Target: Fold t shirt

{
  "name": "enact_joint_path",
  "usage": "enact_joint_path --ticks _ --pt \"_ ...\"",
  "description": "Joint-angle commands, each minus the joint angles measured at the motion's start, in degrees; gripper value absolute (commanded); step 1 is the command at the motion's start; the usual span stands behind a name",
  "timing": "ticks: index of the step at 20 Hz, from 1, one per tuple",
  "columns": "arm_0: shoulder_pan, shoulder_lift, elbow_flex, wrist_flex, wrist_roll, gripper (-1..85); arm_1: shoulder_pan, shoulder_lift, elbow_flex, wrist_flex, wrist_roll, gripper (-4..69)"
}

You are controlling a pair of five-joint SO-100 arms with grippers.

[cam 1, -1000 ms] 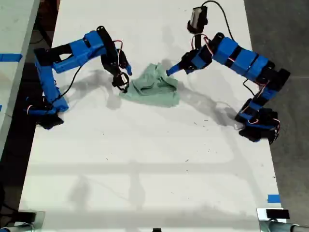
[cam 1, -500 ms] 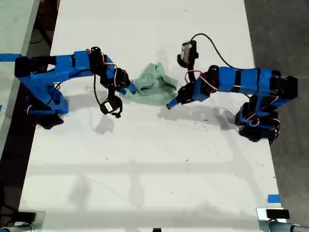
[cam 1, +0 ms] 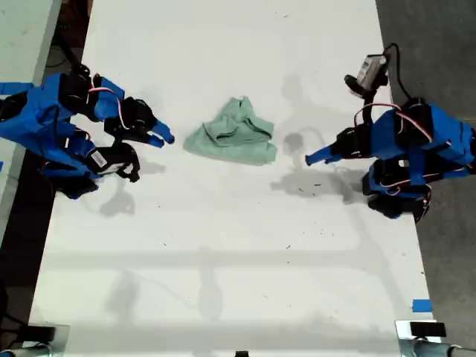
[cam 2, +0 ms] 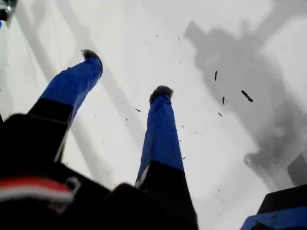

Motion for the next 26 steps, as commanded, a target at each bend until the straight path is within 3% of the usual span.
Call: enact_joint_path --ticks 1,7,8,11,16,20,26 --pt "-0.53 13.80 5.36 2.11 -2.37 5.8 -3.25 12.39 7.82 0.18 3.96 22.5" --pt "4.66 28.56 18.46 2.81 -8.35 5.3 -9.23 39.64 24.70 -3.34 6.86 21.4" --pt "4.39 31.55 20.21 2.90 -8.35 5.4 -9.67 41.04 26.28 -1.14 7.73 21.4" --pt "5.27 41.40 26.28 2.90 -9.32 5.3 -13.62 41.13 32.78 -4.13 7.03 24.2" --pt "6.50 49.13 31.20 1.67 -7.91 2.6 -16.08 41.40 40.08 -3.08 9.32 26.9" --pt "10.20 60.12 43.68 -6.94 -7.38 3.3 -16.26 41.40 41.57 -4.31 10.02 31.6" --pt "8.00 63.02 59.15 -18.46 -6.68 1.8 -15.56 41.40 53.61 -8.70 11.16 30.2"
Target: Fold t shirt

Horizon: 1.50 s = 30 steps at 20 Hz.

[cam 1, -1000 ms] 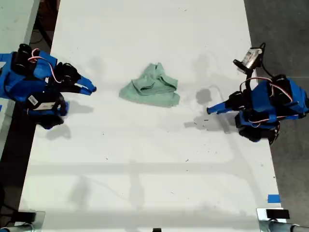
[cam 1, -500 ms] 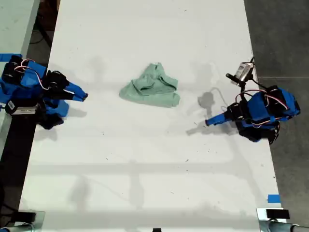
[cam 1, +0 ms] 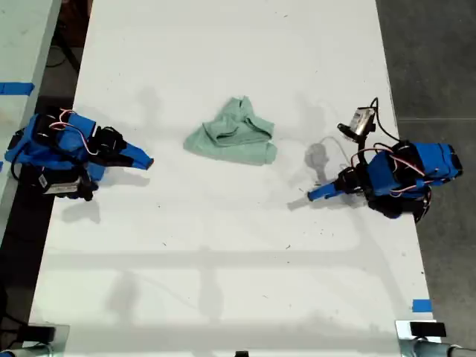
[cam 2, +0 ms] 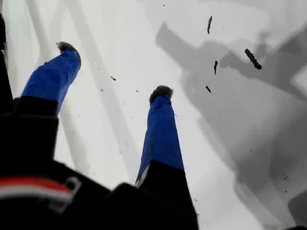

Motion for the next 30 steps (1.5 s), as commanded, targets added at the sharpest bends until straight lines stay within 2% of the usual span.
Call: enact_joint_path --ticks 1,5,8,10,12,13,15,16,17,18,19,21,23,30 --pt "-2.29 0.88 4.04 -4.04 -1.41 1.8 0.79 -0.44 5.10 -1.32 -2.64 28.0" --pt "-4.92 1.23 9.32 -5.19 -0.35 1.5 3.08 -0.44 5.36 -1.58 -4.48 26.5" --pt "-3.16 1.41 16.44 -9.40 -1.32 4.0 2.90 -0.44 5.45 -1.76 -4.66 25.3" --pt "-3.60 0.70 16.61 -8.70 4.83 0.8 2.72 -0.44 5.62 -2.02 -5.19 24.9" --pt "-2.20 0.70 16.61 -8.70 5.19 1.9 2.55 -0.44 11.16 -7.38 -6.15 24.6" --pt "-1.85 0.79 16.61 -8.70 5.19 3.5 2.64 -0.79 13.45 -10.20 -8.53 23.9" --pt "-1.41 0.88 16.52 -8.61 5.27 3.7 3.34 -0.53 13.45 -10.37 -18.72 23.0" --pt "-1.58 1.05 16.52 -8.53 5.01 0.6 2.81 -0.53 13.45 -10.37 -18.37 22.5" --pt "-1.41 1.05 16.52 -8.53 4.92 -0.1 2.81 -0.53 13.45 -10.37 -21.45 21.9" --pt "-0.88 1.14 16.44 -8.35 5.63 4.2 2.81 -0.53 13.45 -10.37 -24.08 21.2" --pt "0.00 1.32 16.35 -8.35 5.71 2.1 2.81 -0.53 13.45 -10.37 -25.40 20.5" --pt "1.85 1.32 16.35 -8.35 5.71 6.2 2.99 -0.53 13.45 -10.37 -30.50 19.8" --pt "5.27 1.32 16.35 -8.35 5.71 9.8 2.90 -0.53 13.45 -10.28 -41.04 18.4" --pt "13.27 1.32 16.35 -8.26 5.71 11.0 2.81 -0.53 13.45 -10.28 -42.19 14.7"
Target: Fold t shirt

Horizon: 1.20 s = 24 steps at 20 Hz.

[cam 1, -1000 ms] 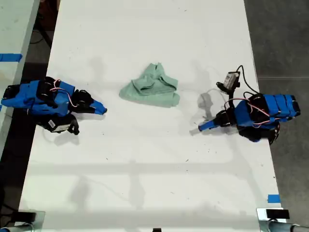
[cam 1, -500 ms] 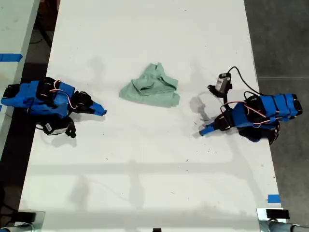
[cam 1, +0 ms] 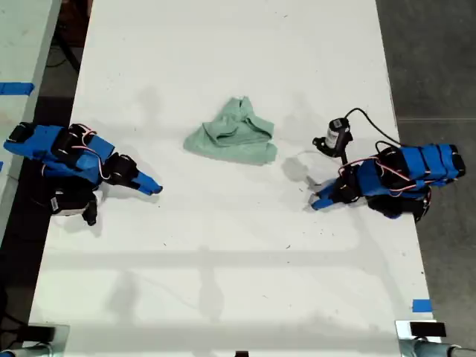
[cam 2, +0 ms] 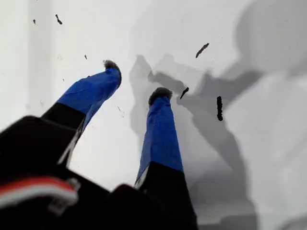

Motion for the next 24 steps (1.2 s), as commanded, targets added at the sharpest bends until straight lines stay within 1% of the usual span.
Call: enact_joint_path --ticks 1,24 --pt "1.49 0.35 0.53 -0.26 0.26 11.0 0.26 0.44 3.34 -1.41 -0.88 14.6" --pt "1.58 0.35 0.53 -0.26 0.26 11.0 0.26 0.44 3.34 -1.41 -0.88 11.3"
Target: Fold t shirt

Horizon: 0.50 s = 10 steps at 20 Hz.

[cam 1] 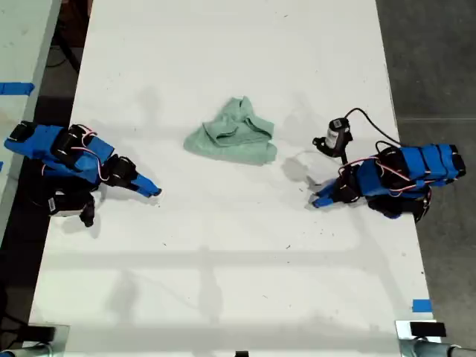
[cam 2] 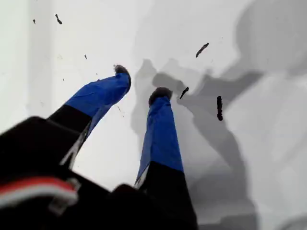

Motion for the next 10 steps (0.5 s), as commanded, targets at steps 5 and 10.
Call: enact_joint_path --ticks 5,10 --pt "0.44 0.35 0.53 -0.26 0.26 11.0 0.26 0.44 3.34 -1.41 -0.88 10.8" --pt "0.44 0.35 0.53 -0.26 0.26 11.0 0.26 0.44 3.34 -1.41 -0.88 10.0"
